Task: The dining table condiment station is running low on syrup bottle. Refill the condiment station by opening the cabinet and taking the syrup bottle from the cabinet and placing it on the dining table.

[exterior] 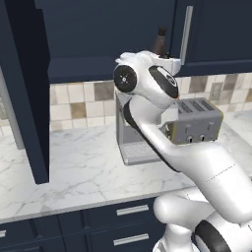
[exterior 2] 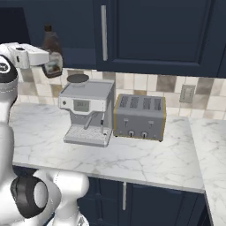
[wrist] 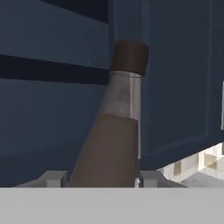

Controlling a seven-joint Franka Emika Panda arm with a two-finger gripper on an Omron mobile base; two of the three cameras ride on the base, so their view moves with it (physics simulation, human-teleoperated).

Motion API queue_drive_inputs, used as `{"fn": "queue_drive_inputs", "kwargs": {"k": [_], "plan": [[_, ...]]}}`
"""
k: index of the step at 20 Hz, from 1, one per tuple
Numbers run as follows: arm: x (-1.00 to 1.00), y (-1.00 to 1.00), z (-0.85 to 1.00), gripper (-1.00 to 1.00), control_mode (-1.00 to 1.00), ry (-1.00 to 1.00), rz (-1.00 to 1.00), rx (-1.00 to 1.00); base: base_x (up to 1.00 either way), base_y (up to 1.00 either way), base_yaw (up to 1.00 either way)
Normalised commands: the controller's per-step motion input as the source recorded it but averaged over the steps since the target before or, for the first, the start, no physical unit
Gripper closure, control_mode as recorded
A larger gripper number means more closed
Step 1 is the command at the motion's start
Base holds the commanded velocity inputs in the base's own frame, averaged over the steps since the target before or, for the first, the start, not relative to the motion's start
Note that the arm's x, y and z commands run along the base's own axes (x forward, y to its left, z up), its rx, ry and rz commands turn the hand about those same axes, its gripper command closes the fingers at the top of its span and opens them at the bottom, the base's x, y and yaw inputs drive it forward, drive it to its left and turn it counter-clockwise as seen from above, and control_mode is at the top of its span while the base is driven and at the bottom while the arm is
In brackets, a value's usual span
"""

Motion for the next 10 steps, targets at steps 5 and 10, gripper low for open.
{"fn": "queue_drive_inputs", "kwargs": {"k": [5,10], "plan": [[-1.00,-0.51,0.00,1.00,-1.00,0.27,0.32,0.03,0.00,0.00,0.00],[-1.00,-0.49,-0.06,1.00,-1.00,0.16,0.38,0.00,0.00,0.00,0.00]]}}
